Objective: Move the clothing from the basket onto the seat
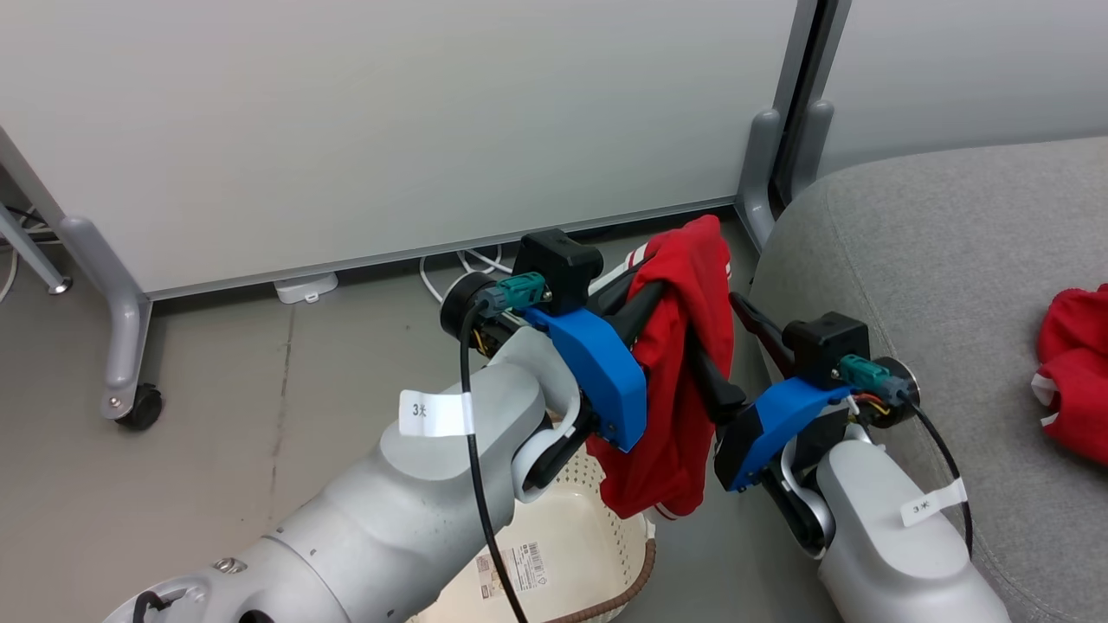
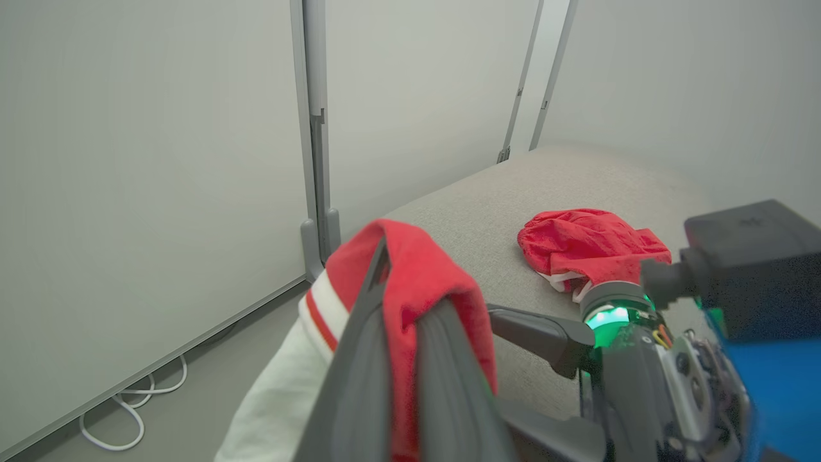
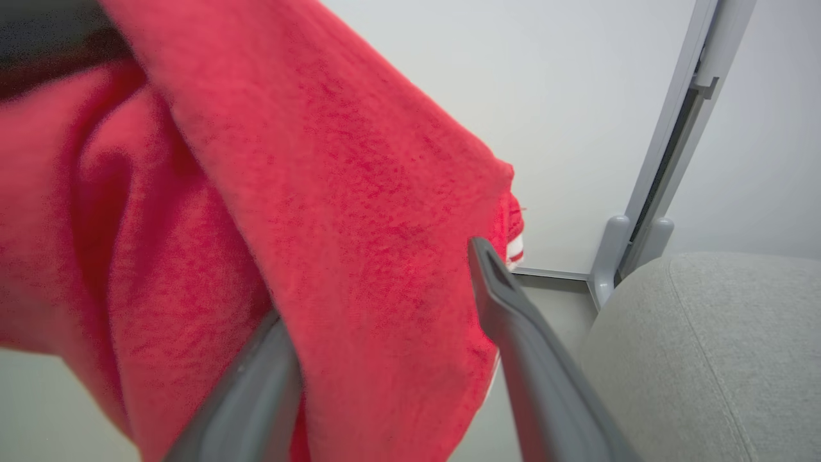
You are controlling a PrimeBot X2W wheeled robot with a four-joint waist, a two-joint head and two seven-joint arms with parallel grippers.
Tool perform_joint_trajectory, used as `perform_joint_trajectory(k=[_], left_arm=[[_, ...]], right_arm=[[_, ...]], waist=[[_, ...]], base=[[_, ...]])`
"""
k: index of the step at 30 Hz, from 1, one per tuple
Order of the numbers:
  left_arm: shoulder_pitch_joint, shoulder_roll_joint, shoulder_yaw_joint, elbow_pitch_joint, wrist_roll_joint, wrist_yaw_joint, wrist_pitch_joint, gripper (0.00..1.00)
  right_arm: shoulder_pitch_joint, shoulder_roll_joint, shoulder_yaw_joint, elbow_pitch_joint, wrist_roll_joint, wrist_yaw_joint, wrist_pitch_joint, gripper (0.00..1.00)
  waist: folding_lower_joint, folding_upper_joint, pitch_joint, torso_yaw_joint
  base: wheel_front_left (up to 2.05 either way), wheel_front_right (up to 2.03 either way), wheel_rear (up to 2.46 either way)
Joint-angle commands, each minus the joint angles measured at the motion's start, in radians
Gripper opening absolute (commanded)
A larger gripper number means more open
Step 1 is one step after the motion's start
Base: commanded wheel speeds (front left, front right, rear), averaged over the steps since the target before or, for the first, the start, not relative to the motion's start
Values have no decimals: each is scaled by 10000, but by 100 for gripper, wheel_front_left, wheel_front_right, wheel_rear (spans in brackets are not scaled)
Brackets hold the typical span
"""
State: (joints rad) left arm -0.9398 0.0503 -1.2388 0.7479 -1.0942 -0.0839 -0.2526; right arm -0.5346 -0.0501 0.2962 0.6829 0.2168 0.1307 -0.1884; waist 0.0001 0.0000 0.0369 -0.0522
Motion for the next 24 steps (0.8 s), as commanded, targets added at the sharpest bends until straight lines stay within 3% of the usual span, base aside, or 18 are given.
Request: perform_joint_trajectory(k=[1, 8, 10, 11, 24], left_arm=[[-111, 3, -12, -25, -51, 50, -60, 0], [-121, 3, -171, -34, -127, 46, -79, 0], [-106, 0, -199, -32, -154, 41, -85, 0], [-98, 1, -211, -28, -151, 40, -89, 0], [-10, 3, -288, 133, -274, 60, -118, 0]], right_arm=[[-229, -5, 38, 154, 90, 1, -120, 100], [-897, -5, 345, 1202, 724, 1, -456, 100], [-1003, -5, 456, 1440, 954, 1, -519, 36], [-1068, -5, 514, 1537, 1029, 1, -541, 0], [-1381, -5, 1039, 2213, 1695, 1, -755, 0]], waist=[[-1, 0, 26, 18], [-1, 0, 40, 41], [-1, 0, 25, 48], [-1, 0, 18, 49], [-1, 0, -88, -43]], base=[[0, 0, 0], [0, 0, 0], [0, 0, 0], [0, 0, 0], [0, 0, 0]])
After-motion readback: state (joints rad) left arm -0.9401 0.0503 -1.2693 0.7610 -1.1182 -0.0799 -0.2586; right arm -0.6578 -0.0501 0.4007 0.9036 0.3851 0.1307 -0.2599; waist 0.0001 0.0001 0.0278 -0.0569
